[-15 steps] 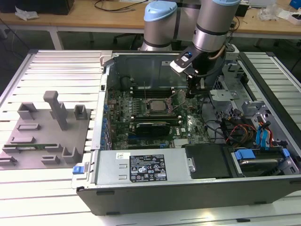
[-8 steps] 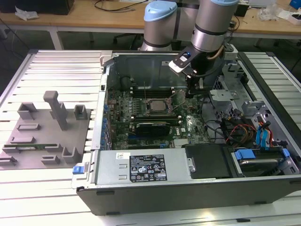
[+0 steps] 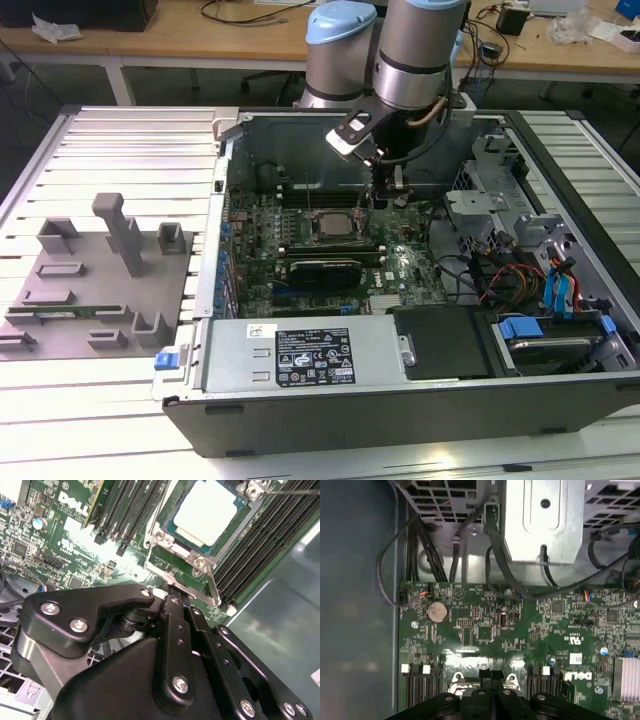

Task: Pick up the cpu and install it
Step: 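Close the cpu cover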

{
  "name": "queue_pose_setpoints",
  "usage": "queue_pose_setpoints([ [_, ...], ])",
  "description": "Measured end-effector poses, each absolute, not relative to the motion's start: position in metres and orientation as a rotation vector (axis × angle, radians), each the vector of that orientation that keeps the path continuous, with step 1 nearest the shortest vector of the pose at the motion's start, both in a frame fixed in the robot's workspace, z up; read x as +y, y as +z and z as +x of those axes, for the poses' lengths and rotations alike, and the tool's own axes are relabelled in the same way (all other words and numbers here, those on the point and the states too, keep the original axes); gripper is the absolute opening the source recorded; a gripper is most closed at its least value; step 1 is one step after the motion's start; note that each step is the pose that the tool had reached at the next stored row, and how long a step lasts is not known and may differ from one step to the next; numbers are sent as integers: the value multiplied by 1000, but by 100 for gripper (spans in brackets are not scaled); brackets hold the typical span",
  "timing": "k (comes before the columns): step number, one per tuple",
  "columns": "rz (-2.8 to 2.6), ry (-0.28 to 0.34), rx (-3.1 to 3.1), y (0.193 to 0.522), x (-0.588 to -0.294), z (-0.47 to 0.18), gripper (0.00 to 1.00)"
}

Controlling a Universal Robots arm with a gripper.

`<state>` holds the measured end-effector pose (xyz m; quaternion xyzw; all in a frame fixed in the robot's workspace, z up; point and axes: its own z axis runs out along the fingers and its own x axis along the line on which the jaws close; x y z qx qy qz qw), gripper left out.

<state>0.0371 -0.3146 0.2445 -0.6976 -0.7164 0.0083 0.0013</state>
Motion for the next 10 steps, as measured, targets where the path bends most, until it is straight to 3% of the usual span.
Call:
queue_pose_setpoints([
  [10, -2190, 19, -2249, 244, -315, 19, 11],
])
